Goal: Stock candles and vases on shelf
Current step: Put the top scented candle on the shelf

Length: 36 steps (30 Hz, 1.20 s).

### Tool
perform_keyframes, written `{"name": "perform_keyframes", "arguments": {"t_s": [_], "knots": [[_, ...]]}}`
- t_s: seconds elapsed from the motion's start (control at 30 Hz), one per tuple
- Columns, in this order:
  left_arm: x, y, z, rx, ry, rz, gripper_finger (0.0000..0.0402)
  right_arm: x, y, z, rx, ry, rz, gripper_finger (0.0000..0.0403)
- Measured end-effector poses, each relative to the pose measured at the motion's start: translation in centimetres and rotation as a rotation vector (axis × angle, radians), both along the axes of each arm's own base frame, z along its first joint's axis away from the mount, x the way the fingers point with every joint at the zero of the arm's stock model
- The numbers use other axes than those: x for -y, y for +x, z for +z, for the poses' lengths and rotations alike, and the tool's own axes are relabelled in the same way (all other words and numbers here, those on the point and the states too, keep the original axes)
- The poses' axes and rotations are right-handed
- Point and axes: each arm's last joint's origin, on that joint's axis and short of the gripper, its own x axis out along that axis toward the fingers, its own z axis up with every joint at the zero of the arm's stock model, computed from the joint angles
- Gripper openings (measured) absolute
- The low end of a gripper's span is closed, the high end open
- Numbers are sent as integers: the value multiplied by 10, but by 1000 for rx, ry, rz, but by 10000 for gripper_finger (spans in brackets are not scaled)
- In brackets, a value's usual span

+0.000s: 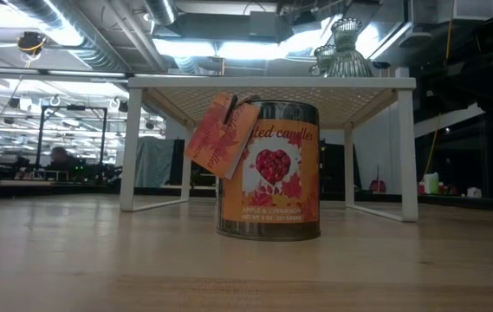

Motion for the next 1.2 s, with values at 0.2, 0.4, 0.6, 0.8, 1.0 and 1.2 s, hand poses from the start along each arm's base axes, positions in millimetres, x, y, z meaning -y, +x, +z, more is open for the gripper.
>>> {"name": "perform_keyframes", "arguments": {"t_s": [0.2,0.4,0.6,0.8,1.0,1.2], "knots": [[10,-11,-27,-51,-29,25,363,0,0,0,0,0,0,124],[6,-13,-55,-73,-70,90,363,0,0,0,0,0,0,124],[-1,-3,-74,8,-114,101,363,0,0,0,0,0,0,124],[-9,4,-89,42,-78,26,363,0,0,0,0,0,0,124],[-17,10,-92,20,-145,-29,363,0,0,0,0,0,0,124],[-22,15,-90,45,-150,-22,363,0,0,0,0,0,0,124]]}}
